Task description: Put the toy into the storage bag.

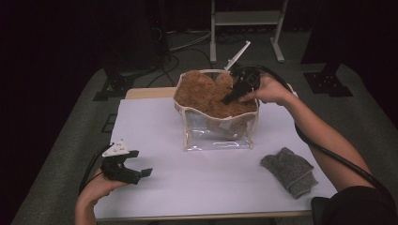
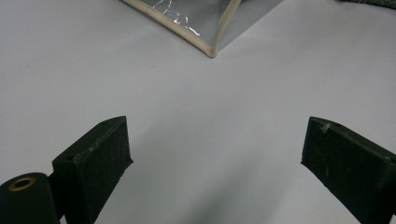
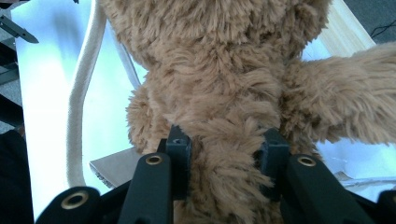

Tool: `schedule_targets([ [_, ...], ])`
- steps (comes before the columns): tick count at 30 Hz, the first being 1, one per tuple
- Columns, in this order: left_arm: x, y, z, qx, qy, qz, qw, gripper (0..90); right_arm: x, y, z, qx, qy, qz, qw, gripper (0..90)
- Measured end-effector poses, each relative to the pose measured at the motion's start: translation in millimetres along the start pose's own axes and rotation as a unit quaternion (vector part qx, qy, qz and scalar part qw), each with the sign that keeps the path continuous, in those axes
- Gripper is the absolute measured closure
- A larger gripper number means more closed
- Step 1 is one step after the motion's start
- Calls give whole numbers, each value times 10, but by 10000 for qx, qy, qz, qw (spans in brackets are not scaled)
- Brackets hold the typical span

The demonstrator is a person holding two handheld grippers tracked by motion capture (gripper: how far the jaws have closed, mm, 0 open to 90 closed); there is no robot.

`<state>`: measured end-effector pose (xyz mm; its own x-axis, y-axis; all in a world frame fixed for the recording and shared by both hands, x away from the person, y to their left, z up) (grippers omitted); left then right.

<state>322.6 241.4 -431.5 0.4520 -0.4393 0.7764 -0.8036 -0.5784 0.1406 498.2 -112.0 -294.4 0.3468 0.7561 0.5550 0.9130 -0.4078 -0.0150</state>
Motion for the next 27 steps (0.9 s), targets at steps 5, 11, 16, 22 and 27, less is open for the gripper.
schedule_targets([
  [5, -2, 1, 0, -6, -35, 4, 10000, 70, -29, 46, 45, -5, -69, 111, 9999, 643],
  [11, -12, -1, -11, 3, -7, -26, 10000, 70, -91, 95, 261, -113, -478, 148, 9987, 625],
  [16, -19, -7, -12, -6, -16, -41, 10000, 70, -34, 86, 260, -270, -604, 46, 9978, 525],
  [22, -7, -7, -27, 1, 23, -34, 10000, 70, 77, 97, 176, -307, -420, -38, 9986, 412],
  [27, -7, -6, -12, -9, 29, -43, 10000, 70, 241, 51, 123, -314, -141, -180, 9992, 373],
])
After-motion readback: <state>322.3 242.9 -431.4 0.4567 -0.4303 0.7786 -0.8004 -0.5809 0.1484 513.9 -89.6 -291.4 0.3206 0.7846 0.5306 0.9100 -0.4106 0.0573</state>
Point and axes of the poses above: each handheld gripper's, and its own axes: z roughly forward along the jaws, x roughly out of its top, y roughly to its right, the point moved 5 cm from there along z, roughly forward along the jaws, and after that the axes turned 6 degrees about -x, right-handed, at the moved point
